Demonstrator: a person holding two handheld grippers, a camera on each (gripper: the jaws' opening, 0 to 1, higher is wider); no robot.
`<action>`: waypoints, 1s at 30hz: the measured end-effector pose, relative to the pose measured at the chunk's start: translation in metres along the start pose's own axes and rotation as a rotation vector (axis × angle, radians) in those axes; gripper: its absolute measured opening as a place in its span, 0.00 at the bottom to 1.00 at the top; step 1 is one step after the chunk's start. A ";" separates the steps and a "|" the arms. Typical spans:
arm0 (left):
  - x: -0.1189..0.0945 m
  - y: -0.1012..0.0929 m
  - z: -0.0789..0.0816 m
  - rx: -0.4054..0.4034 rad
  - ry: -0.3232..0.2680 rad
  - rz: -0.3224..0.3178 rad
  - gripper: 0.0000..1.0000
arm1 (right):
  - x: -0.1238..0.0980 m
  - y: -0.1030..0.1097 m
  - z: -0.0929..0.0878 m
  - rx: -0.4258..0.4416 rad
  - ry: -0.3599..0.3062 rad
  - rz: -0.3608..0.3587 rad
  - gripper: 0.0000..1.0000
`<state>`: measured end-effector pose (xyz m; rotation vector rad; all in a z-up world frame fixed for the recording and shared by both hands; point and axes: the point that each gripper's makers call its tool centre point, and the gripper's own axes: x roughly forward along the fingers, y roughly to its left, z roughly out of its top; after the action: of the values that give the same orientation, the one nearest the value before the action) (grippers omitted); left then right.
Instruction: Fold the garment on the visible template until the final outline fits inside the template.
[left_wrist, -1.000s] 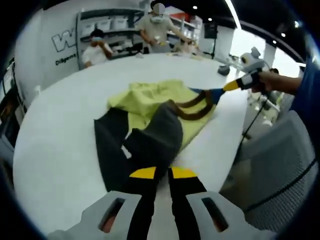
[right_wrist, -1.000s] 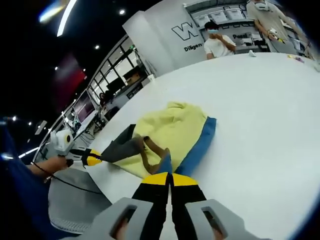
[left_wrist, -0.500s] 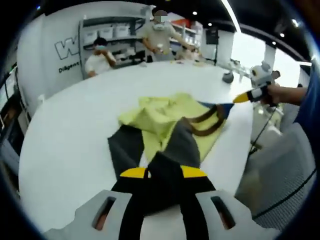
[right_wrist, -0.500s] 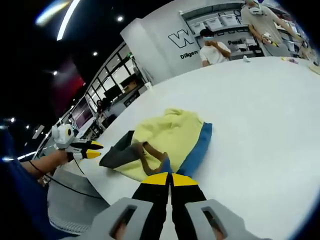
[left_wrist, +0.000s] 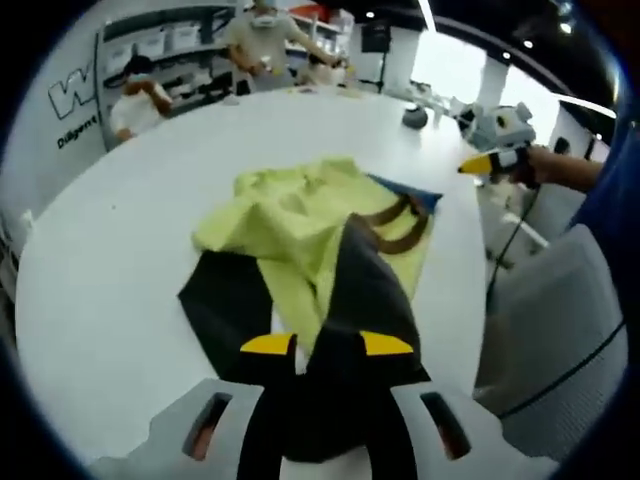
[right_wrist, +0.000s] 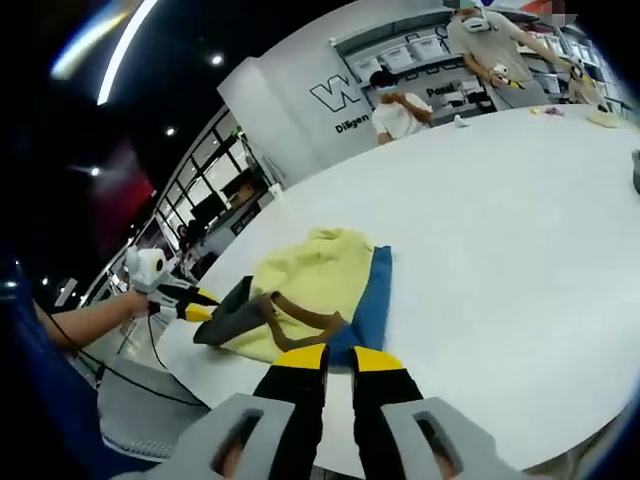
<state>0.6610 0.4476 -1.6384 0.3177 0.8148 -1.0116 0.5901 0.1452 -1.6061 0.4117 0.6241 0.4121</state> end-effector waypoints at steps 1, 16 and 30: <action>0.001 -0.001 -0.001 -0.005 0.005 -0.010 0.20 | 0.001 -0.001 0.001 0.001 -0.001 -0.002 0.02; 0.007 -0.006 -0.020 -0.028 0.103 -0.050 0.24 | 0.004 -0.001 0.000 0.002 0.007 -0.003 0.04; 0.003 -0.011 -0.023 -0.047 0.129 -0.057 0.06 | 0.003 -0.003 -0.005 0.016 0.013 -0.010 0.03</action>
<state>0.6423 0.4534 -1.6545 0.3235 0.9671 -1.0315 0.5902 0.1454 -1.6130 0.4213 0.6423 0.4005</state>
